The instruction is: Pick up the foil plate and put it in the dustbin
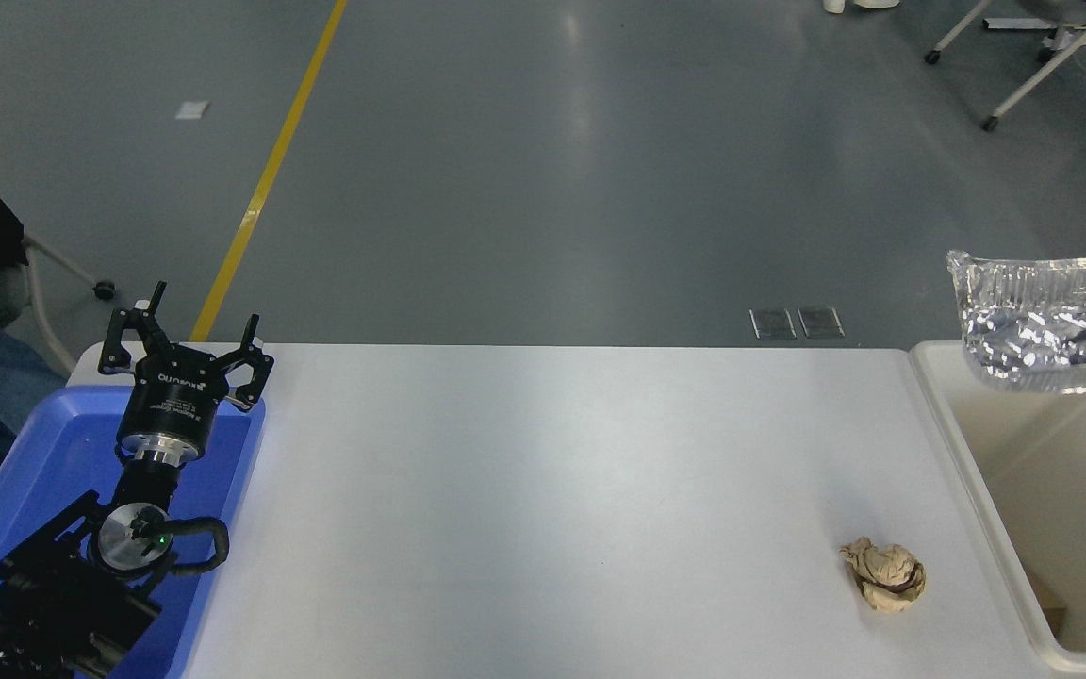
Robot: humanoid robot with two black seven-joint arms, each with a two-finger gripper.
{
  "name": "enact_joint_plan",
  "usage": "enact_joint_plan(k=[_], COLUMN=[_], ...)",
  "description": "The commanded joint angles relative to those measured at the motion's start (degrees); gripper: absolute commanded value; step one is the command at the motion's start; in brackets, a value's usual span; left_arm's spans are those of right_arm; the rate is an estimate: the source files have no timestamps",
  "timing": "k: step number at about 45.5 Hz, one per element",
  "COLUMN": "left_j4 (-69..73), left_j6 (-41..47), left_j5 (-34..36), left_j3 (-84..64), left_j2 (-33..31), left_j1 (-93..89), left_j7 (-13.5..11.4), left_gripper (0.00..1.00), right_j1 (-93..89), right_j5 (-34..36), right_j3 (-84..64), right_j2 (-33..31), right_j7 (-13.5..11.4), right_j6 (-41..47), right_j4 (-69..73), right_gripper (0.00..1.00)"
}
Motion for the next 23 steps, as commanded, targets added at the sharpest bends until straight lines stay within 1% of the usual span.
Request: enact_joint_plan(k=[1,6,12,19,23], left_j4=[0.0,0.0,0.0,0.0,0.0], left_j6=[0.0,0.0,0.0,0.1,0.1], left_j5=[0.0,0.0,-0.1,-0.1,-0.1], left_j3=[-0.1,-0.1,0.0,0.0,-0.1], left_j2=[0.0,0.0,0.0,0.0,0.0], left_j1=[0.0,0.0,0.0,0.0,0.0], left_j7=[0.0,0.0,0.0,0.0,0.0], left_gripper=[1.0,1.0,1.0,1.0,1.0], right_j1=[-38.3,-55.3,-67.3,-70.8,-72.1], right_j5=[-1.0,0.2,2.2,7.9,11.9], right_j3=[25.1,41.2,55.7,62.0,62.3], right_j2=[-3.7,2.7,10.6,15.5,17.6], right_j7=[-0.3,-0.9,-3.9,-9.0,-10.3], right_j6=[-12.0,-14.5,-14.8,-15.6,-18.3], right_j4=[-19.0,-28.0,-39.5,-41.9,-41.9], right_gripper=[0.0,0.0,0.0,0.0,0.0])
